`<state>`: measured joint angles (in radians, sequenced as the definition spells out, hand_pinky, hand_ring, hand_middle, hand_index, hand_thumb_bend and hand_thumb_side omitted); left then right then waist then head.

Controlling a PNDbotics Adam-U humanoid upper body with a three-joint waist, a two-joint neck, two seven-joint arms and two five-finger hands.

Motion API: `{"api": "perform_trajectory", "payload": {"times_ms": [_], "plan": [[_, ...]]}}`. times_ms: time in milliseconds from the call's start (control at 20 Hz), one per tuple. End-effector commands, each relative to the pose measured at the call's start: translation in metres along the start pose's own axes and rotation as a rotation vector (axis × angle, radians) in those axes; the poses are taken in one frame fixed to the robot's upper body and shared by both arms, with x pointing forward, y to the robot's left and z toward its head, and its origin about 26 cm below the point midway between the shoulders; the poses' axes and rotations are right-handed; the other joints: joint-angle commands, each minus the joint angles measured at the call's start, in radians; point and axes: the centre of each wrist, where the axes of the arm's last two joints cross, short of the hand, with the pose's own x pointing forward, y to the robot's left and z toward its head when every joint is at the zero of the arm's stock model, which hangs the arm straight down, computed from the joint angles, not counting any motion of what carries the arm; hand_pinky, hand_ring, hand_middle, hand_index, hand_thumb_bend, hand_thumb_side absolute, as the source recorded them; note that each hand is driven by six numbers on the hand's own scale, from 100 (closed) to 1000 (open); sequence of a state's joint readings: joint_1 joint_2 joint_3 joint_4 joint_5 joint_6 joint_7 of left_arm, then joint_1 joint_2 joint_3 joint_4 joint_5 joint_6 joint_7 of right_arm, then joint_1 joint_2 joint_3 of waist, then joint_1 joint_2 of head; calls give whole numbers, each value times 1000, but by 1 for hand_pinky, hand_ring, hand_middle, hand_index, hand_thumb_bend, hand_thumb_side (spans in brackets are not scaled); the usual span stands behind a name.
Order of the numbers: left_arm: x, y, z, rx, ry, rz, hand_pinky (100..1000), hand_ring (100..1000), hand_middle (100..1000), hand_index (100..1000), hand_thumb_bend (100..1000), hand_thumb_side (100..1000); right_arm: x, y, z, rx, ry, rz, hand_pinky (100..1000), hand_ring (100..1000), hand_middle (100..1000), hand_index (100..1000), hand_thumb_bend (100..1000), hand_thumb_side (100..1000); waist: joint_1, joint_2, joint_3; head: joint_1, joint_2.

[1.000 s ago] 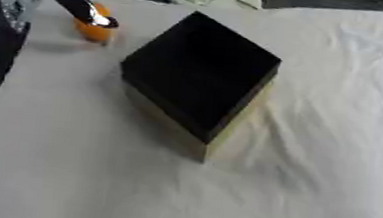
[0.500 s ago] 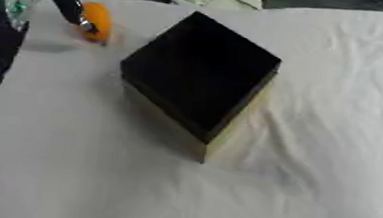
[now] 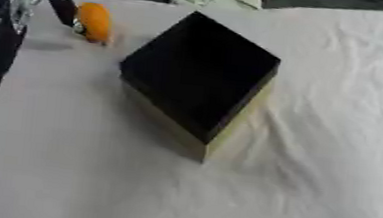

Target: Pick up objects on the table and place them in the box.

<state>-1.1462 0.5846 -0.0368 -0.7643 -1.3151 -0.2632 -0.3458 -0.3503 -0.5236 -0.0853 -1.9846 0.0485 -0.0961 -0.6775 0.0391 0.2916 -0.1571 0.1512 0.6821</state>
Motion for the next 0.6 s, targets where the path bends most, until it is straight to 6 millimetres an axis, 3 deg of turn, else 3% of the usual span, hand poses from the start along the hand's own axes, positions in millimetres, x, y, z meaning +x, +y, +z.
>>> {"api": "perform_trajectory", "payload": {"times_ms": [50, 600], "plan": [[-8, 12, 0, 21, 77, -18, 712, 831, 890, 988, 714, 100, 6, -2, -6, 6, -26, -6, 769, 751, 700, 853, 272, 1000, -1, -15, -2, 5, -13], [-10, 2, -7, -7, 191, 15, 667, 829, 880, 971, 658, 100, 7, 0, -7, 5, -29, -14, 770, 752, 698, 853, 271, 1000, 4, 15, -10, 9, -37]]}}
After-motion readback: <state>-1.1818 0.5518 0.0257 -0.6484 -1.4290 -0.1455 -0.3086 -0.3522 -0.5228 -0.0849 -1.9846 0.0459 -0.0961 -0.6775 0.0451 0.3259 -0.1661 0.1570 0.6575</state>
